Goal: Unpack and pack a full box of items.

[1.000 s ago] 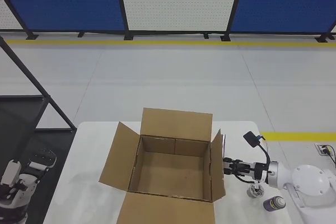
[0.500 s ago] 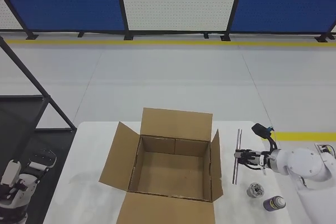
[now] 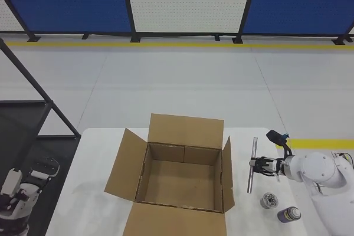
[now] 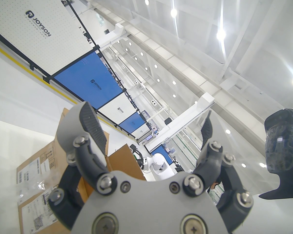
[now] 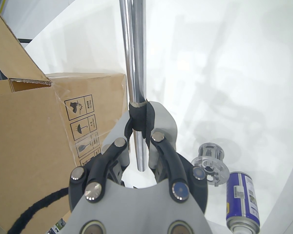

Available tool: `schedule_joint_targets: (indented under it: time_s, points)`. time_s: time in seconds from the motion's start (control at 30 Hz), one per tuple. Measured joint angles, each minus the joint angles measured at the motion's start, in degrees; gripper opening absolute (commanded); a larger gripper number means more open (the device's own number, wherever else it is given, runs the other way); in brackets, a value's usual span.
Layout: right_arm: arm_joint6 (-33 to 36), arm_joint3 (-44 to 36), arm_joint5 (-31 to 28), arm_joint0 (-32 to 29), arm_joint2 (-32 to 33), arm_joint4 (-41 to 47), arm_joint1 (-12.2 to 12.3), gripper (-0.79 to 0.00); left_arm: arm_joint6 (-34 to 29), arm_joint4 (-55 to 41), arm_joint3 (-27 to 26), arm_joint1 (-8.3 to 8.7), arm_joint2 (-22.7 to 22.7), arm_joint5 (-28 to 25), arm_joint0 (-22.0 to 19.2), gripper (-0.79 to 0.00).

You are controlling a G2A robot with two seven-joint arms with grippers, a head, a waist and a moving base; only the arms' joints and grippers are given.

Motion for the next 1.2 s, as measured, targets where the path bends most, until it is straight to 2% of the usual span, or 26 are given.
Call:
schedule_joint_targets:
  time_s: [0.33,0.6,1.2]
  points:
    - [-0.39,6.64,9.39,3.69,-3.10,-7.70,-0.05,-0.785,0.00,0.00,0.00,0.00,0.00,0.00,0.00,0.000]
    - [1.23,9.21,9.63,5.11,-7.41,-12.45,-0.42,-0.785,0.00,0.00,0.00,0.00,0.00,0.00,0.00,0.000]
    - [2.03,12.96,9.51,6.81,-13.12,-12.60,-2.07,-0.785,0.00,0.00,0.00,0.00,0.00,0.00,0.00,0.000]
